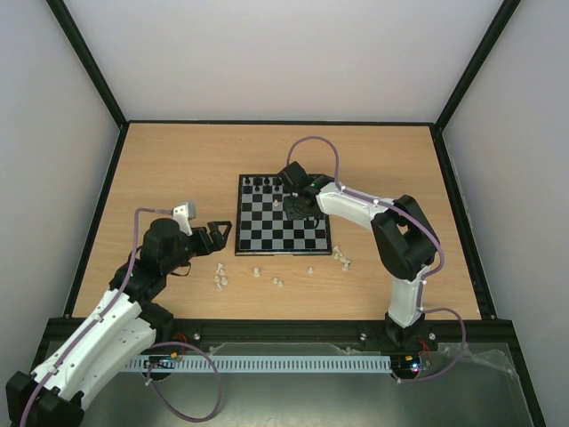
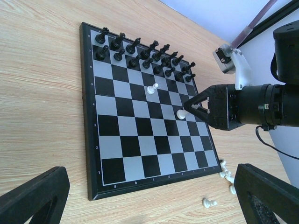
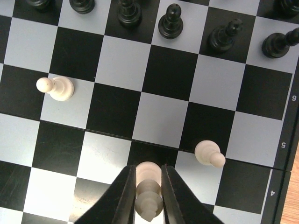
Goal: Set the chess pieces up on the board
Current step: Pick up the chess piece from the chessboard, then place the chess piece on the chessboard.
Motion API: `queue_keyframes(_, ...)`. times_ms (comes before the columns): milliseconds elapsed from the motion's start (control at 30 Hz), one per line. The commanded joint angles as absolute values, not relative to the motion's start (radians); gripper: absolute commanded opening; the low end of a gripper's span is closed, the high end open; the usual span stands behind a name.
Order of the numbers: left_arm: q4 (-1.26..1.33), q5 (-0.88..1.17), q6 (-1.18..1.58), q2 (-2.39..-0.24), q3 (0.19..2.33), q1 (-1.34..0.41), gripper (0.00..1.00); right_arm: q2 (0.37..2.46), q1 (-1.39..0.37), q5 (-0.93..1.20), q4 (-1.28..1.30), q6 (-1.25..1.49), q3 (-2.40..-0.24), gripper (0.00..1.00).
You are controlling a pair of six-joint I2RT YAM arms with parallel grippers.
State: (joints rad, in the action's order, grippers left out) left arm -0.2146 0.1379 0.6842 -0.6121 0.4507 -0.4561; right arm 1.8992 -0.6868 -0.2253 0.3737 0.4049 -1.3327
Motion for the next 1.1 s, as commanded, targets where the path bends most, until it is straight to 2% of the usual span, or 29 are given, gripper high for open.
queue_keyframes(0, -0.202, 0.136, 0.691, -0.599, 0.434, -0.461, 0.99, 1.900, -0.690, -0.221, 0.436, 0.402, -1.356, 0.14)
queue_keyframes(467, -0.235, 0.138, 0.690, -0.572, 0.442, -0.462, 0.99, 1.705, -0.857, -0.254, 0.526, 0.439, -1.229, 0.11)
queue_keyframes(733, -0.244, 0.126, 0.691, -0.568, 0.442, -0.462, 0.99, 1.697, -0.927, -0.265, 0.527, 0.472, -1.183, 0.11)
queue_keyframes(1067, -0.245, 0.120, 0.696, -0.568, 0.442, -0.462, 1.00, 1.760, -0.933, -0.284, 0.519, 0.472, -1.176, 0.11)
